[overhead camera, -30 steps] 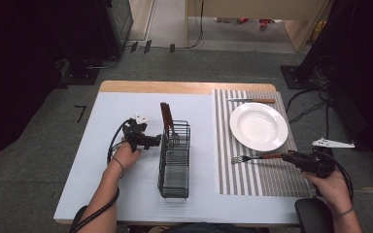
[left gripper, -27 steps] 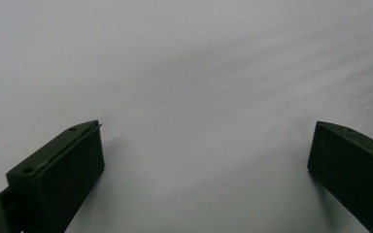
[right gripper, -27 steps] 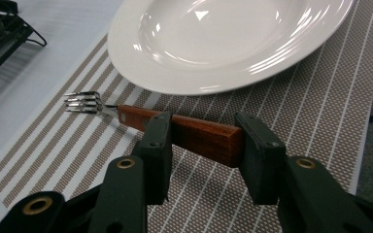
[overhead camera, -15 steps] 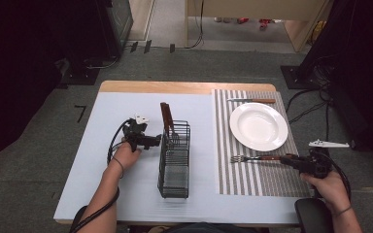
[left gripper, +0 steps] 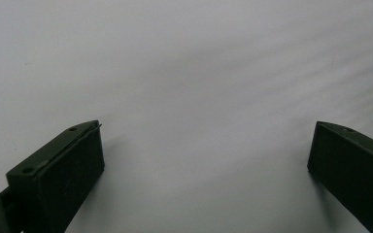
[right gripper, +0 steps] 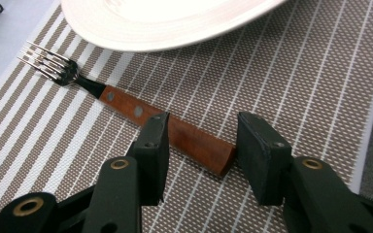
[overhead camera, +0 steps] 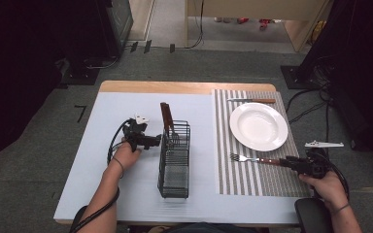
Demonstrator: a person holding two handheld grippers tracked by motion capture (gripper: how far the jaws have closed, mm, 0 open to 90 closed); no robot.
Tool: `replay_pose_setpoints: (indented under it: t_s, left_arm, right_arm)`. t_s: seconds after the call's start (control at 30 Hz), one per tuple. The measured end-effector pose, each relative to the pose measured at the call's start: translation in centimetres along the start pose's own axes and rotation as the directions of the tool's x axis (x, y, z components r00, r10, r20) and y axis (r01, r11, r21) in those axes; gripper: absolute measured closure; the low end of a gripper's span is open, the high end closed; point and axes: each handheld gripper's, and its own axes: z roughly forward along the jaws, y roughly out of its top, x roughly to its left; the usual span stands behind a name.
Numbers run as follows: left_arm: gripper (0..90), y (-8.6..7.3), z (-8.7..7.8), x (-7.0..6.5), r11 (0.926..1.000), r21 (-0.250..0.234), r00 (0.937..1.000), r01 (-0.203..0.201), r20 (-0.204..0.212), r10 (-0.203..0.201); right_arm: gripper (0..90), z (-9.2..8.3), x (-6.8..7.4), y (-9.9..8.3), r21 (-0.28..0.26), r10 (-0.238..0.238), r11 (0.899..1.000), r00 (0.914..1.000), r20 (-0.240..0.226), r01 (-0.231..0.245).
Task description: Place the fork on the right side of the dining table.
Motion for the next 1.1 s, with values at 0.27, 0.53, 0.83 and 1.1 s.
replay_pose_setpoints:
  t_s: [0.27,0.53,0.83,1.1]
  left_arm:
    - [0.0,0.0,0.0,0.0,1.0,0.0,1.0,0.0,0.0,0.0]
    - [0.0,0.0,0.0,0.0,1.0,0.0,1.0,0.0,0.0,0.0]
    - [0.0,0.0,0.0,0.0,1.0,0.0,1.0,0.0,0.0,0.0]
    - [0.0,0.0,0.0,0.0,1.0,0.0,1.0,0.0,0.0,0.0]
  right_arm:
    - [56.1,0.0,0.1,0.0,-0.003,-0.015,1.0,0.9999,0.003,0.015]
    - [54.0,0.1,0.6,0.1,0.005,-0.06,0.998,0.9982,0.002,0.06]
    - [49.7,-0.5,1.3,0.6,-0.058,-0.088,0.994,0.9961,0.01,0.089]
    - [39.6,-0.3,3.3,1.7,-0.104,-0.108,0.989,0.9942,-0.008,0.106]
